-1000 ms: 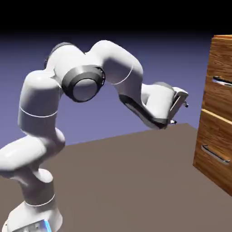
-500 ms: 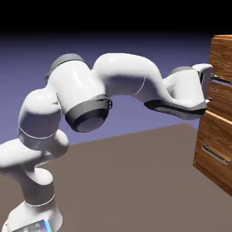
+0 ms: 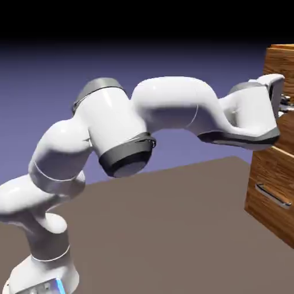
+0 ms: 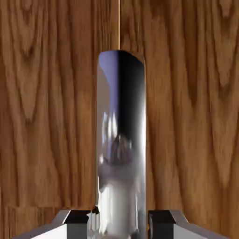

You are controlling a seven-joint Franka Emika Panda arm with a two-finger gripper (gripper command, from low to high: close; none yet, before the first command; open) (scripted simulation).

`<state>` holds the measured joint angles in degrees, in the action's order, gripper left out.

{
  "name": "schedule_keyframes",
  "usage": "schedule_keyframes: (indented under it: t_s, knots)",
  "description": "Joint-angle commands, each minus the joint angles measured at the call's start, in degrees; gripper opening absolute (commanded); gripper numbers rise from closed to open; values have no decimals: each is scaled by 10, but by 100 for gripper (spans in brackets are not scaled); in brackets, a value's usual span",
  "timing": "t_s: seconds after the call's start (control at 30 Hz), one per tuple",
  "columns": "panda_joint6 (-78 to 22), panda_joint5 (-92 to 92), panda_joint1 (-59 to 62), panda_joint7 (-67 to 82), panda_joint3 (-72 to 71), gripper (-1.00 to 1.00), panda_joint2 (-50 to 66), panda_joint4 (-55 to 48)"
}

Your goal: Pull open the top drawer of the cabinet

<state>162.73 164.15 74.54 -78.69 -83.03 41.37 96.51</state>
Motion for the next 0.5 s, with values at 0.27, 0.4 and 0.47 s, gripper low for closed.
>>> schedule_keyframes:
  t_s: [0.27,0.4,0.47]
  knots:
    - [-30,13,187,-30,-145,-100,-15,152]
    - [-38,9,270,-27,-211,-100,-5,215]
    - [-41,6,311,-23,-244,-100,4,246]
